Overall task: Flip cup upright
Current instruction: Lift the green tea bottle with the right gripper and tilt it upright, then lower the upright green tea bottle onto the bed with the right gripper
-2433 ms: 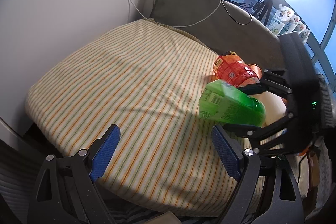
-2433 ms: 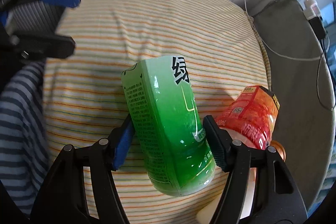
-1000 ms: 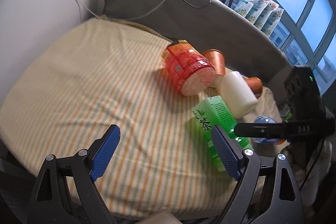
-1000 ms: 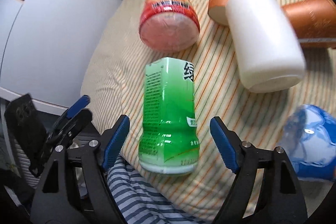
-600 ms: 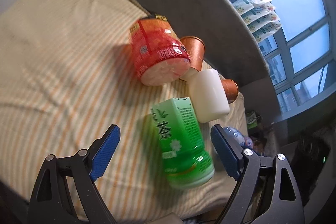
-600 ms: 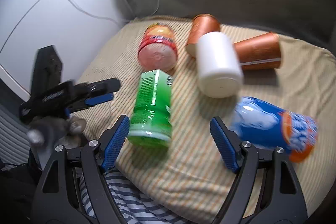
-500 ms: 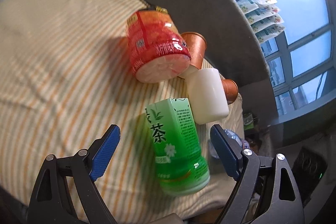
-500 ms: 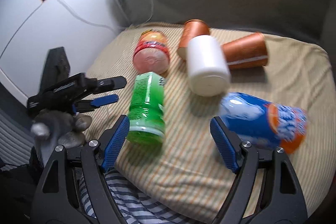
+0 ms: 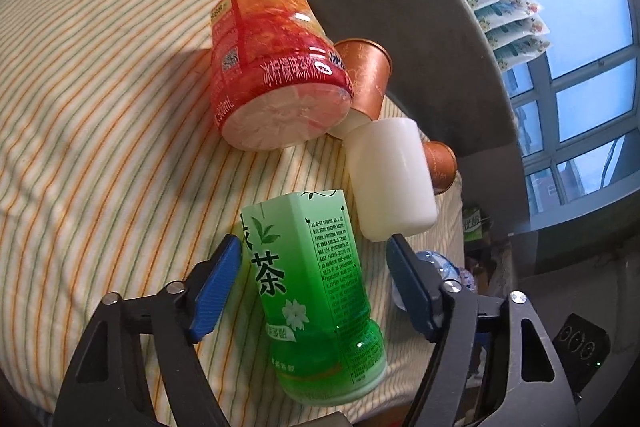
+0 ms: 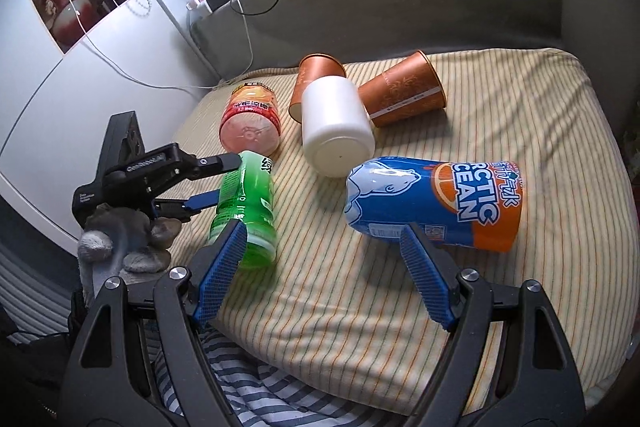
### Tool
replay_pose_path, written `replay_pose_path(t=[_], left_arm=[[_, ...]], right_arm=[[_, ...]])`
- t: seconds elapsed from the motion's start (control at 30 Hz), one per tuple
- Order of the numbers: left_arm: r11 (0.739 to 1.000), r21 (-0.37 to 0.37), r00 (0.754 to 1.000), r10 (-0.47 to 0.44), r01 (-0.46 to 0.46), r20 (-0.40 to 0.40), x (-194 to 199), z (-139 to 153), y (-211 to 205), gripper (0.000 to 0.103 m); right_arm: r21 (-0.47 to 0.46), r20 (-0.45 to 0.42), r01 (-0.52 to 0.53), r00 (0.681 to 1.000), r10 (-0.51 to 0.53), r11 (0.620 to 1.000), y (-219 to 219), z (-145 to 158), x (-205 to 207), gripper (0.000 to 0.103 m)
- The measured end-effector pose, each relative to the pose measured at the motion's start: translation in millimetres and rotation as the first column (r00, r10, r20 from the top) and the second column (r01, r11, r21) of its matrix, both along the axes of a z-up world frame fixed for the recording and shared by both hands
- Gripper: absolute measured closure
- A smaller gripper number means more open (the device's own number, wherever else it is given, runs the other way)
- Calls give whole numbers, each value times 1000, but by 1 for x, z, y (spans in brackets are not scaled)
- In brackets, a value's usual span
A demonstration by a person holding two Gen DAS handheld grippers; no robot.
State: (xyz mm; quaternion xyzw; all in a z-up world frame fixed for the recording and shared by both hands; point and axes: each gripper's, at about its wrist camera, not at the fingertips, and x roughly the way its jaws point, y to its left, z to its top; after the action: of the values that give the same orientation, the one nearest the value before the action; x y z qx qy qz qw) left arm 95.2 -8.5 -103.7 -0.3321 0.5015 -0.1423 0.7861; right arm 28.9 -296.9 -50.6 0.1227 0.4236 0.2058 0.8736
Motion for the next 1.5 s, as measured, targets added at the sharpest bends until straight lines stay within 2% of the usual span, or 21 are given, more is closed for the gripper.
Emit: replay_pose_path(t=[0.13,0.37,0.53,0.73,0.93,1.07,1.5], left_arm=[[1000,14,1000,-15,15,-7,5,-3,-5,46],[999,38,999,-27,26,18,3,0,-7,46],[994,102,995,-42,32,95,-4,16,-12,46],[977,211,978,-73,31,194,-10,34,-25,46],[948,319,953,-113,18,282,-14,46,-37,46],[912,409,927,-156,3,341,-17,51,-50,46],[841,539,879,-222,-46,421,-20,57,-70,47]], right_arm=[[-10,9,4,1000,-4,1000,0,-1,-2,21],[2,10,36,999,-36,999,-8,-2,-4,21],[10,10,46,999,-46,999,-11,-3,-5,21],[12,22,58,998,-58,998,-11,-3,-5,21],[-1,46,70,997,-70,998,-9,-1,-9,21],[-8,64,82,995,-81,997,-8,1,-12,21],[14,70,134,988,-135,991,-18,-3,-17,21]])
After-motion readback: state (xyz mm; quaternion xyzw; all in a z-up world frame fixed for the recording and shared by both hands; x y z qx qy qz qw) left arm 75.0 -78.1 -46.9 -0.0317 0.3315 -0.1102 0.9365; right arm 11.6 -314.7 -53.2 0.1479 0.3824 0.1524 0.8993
